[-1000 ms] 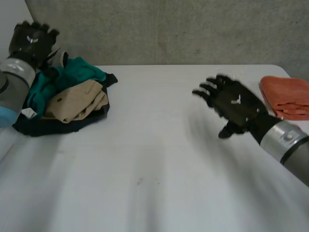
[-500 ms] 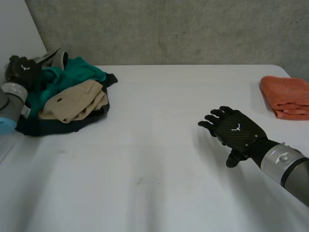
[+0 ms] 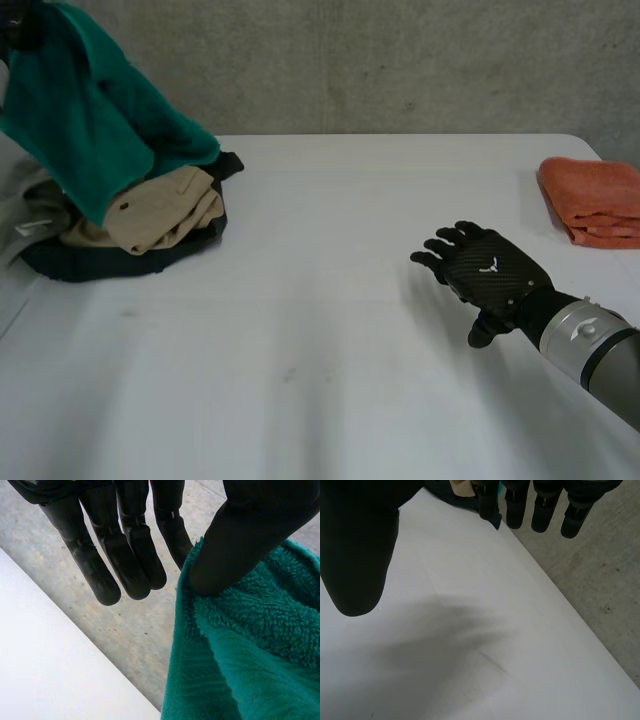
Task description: Fold the laundry.
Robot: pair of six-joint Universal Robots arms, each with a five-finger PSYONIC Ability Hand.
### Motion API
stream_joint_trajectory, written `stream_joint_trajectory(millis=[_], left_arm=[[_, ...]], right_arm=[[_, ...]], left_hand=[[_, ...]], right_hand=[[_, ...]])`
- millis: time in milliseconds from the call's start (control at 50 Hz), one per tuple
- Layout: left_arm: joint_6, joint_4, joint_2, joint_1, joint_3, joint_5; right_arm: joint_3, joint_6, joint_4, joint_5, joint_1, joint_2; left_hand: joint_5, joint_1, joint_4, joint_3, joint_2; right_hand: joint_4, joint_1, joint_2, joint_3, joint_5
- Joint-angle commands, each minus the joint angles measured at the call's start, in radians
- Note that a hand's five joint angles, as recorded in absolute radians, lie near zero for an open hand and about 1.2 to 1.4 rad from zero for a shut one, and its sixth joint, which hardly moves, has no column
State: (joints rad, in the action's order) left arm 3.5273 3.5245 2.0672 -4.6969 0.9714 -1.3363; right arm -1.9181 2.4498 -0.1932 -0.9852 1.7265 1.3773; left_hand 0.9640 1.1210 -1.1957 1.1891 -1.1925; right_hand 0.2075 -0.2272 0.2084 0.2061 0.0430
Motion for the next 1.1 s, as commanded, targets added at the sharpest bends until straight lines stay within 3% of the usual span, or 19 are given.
stream_joint_trajectory(millis=[20, 160, 240, 380, 520, 580, 620, 660, 740, 860, 1000, 1100], left_arm=[[-0.120, -0.085, -0.051, 0.044, 0.000, 0.000], [-0.349, -0.102, -0.159, 0.208, 0.003, -0.001], [-0.407, -0.101, -0.179, 0.322, 0.038, 0.000], [-0.418, -0.098, -0.159, 0.582, 0.119, -0.001], [-0.409, -0.107, 0.011, 0.742, 0.205, -0.001], [-0.407, -0.110, 0.066, 0.770, 0.222, -0.006], [-0.398, -0.125, 0.091, 0.773, 0.227, -0.009], [-0.384, -0.140, 0.093, 0.773, 0.227, -0.015], [-0.340, -0.179, 0.064, 0.730, 0.228, -0.020], [-0.303, -0.197, -0.071, 0.592, 0.268, -0.032], [-0.274, -0.199, -0.104, 0.462, 0.320, -0.030], [-0.108, -0.197, -0.017, 0.405, 0.319, -0.024]], right_arm=[[0.002, 0.000, -0.005, -0.001, -0.018, -0.007], [0.008, 0.003, -0.020, -0.015, -0.036, -0.007], [0.008, 0.006, -0.023, -0.055, -0.035, -0.007], [0.010, 0.024, -0.041, -0.113, -0.045, -0.006], [0.021, 0.089, -0.061, -0.165, -0.082, -0.006], [0.024, 0.109, -0.069, -0.190, -0.091, -0.006], [0.031, 0.123, -0.071, -0.205, -0.099, -0.006], [0.036, 0.130, -0.071, -0.210, -0.100, -0.006], [0.048, 0.141, -0.064, -0.213, -0.099, -0.003], [0.076, 0.152, -0.029, -0.216, -0.085, 0.020], [0.136, 0.195, 0.224, -0.199, 0.004, 0.098], [0.140, 0.176, 0.299, -0.208, 0.086, 0.094]], left_hand=[[0.258, 0.275, -0.201, 0.207, -0.204], [0.258, 0.275, -0.201, 0.207, -0.204], [0.258, 0.275, -0.201, 0.207, -0.204], [0.258, 0.275, -0.201, 0.207, -0.204], [0.241, 0.258, -0.184, 0.190, -0.187], [-0.389, -0.371, 0.446, -0.439, 0.443], [-0.809, -0.792, 0.866, -0.860, 0.863], [-0.945, -0.928, 1.002, -0.996, 0.999], [-0.951, -0.934, 1.009, -1.002, 1.005], [-0.937, -0.919, 0.994, -0.987, 0.991], [-0.910, -0.893, 0.968, -0.961, 0.964], [-0.902, -0.884, 0.959, -0.952, 0.956]], right_hand=[[-0.033, 0.053, -0.034, -0.032, -0.043], [-0.033, 0.053, -0.034, -0.032, -0.043], [-0.033, 0.053, -0.034, -0.032, -0.043], [-0.033, 0.053, -0.034, -0.032, -0.043], [-0.033, 0.053, -0.034, -0.032, -0.043], [-0.033, 0.053, -0.034, -0.032, -0.043], [-0.033, 0.053, -0.034, -0.032, -0.043], [-0.033, 0.053, -0.034, -0.032, -0.043], [-0.033, 0.053, -0.034, -0.032, -0.043], [-0.033, 0.053, -0.034, -0.032, -0.043], [-0.033, 0.053, -0.034, -0.032, -0.043], [-0.033, 0.053, -0.034, -0.032, -0.043]])
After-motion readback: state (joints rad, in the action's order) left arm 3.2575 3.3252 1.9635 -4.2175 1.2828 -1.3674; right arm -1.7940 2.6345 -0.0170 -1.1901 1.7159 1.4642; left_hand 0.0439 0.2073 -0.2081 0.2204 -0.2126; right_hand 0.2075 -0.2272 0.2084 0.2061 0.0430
